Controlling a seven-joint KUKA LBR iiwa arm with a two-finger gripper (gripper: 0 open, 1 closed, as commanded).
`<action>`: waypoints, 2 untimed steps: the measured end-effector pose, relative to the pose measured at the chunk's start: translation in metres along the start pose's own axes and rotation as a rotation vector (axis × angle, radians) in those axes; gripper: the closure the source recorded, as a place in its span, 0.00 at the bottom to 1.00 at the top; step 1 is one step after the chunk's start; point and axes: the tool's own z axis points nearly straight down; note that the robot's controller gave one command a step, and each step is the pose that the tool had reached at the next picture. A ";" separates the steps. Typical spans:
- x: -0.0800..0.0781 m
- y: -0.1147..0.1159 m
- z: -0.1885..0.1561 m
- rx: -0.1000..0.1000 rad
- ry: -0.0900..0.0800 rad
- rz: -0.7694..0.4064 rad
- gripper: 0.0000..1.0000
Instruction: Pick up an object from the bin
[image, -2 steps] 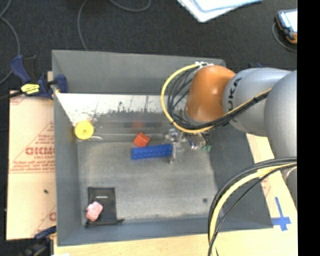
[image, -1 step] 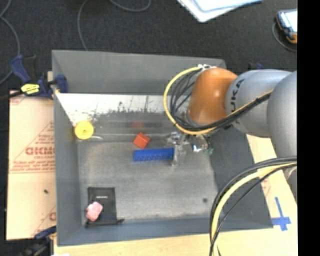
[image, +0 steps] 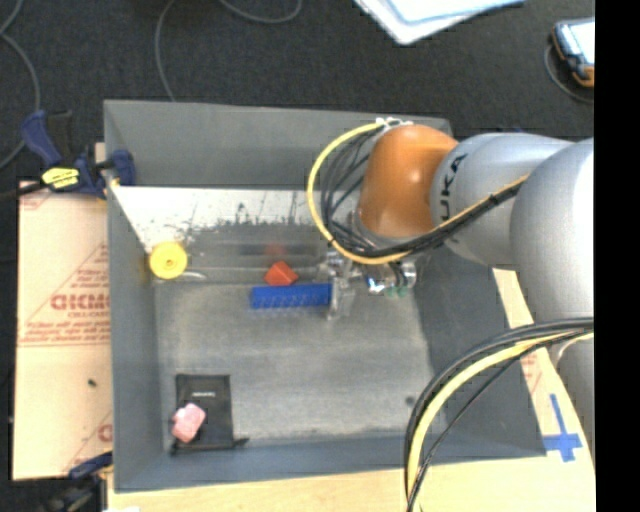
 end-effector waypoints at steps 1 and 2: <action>0.018 -0.016 0.000 -0.002 0.015 -0.045 1.00; 0.018 -0.016 0.000 -0.002 0.015 -0.045 1.00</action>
Offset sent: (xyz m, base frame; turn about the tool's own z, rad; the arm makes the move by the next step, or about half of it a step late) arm 0.0000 0.0000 0.0000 0.0000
